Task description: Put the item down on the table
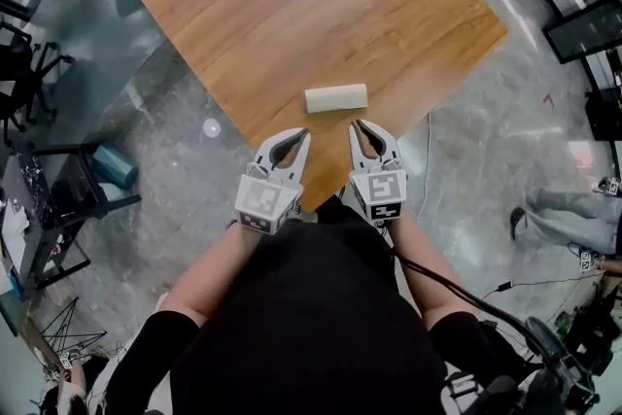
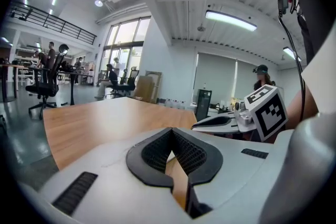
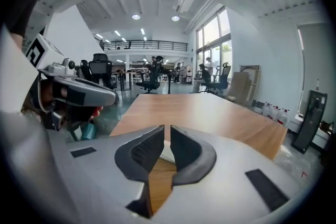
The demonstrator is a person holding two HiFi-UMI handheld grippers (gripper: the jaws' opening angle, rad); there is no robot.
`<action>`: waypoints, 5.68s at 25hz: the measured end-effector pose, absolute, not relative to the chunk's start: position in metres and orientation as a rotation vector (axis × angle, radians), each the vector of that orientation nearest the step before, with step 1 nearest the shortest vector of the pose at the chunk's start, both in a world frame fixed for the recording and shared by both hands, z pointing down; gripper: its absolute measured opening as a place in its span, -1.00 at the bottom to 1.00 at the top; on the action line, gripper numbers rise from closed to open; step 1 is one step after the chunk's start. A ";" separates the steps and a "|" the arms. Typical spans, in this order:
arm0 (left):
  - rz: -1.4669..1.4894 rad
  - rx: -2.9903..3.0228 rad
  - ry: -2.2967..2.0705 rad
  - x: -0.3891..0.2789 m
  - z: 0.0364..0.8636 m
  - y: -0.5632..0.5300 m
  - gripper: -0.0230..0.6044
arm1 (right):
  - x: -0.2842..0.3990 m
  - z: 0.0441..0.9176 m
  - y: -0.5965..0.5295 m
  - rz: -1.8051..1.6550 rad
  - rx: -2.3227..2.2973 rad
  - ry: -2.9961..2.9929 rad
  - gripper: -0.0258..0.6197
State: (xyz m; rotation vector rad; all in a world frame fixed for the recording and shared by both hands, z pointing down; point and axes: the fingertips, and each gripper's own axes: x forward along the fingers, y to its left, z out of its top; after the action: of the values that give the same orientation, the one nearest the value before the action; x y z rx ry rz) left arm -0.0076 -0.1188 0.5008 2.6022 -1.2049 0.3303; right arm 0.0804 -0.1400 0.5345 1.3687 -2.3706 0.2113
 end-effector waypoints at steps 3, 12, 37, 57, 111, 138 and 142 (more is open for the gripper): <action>0.341 2.555 -1.275 -0.004 0.510 -0.141 -0.92 | 0.076 0.560 -0.167 0.183 1.180 -2.380 -0.87; 0.368 2.464 -1.338 -0.015 0.550 -0.184 -0.92 | 0.049 0.636 -0.211 -0.053 0.525 -2.238 -0.33; 0.393 2.385 -1.275 -0.043 0.595 -0.217 -0.92 | 0.032 0.727 -0.234 -0.002 -0.189 -1.869 -0.14; 0.275 2.498 -1.247 -0.028 0.530 -0.200 -0.92 | 0.063 0.563 -0.205 0.218 0.626 -2.352 -0.14; 0.263 2.451 -1.327 -0.042 0.514 -0.185 -0.92 | 0.017 0.681 -0.228 0.063 0.128 -2.121 -0.14; 0.084 2.699 -1.186 0.009 0.433 -0.170 -0.92 | 0.064 0.415 -0.149 0.057 1.381 -2.747 -0.88; 0.076 2.732 -1.187 0.012 0.423 -0.166 -0.92 | 0.057 0.413 -0.146 0.014 1.359 -2.741 -0.88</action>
State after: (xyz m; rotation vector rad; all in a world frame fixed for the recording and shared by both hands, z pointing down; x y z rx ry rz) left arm 0.0117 -0.1663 0.4231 2.7323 -1.1871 0.0760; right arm 0.0568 -0.1461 0.4129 1.3592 -2.7412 0.0140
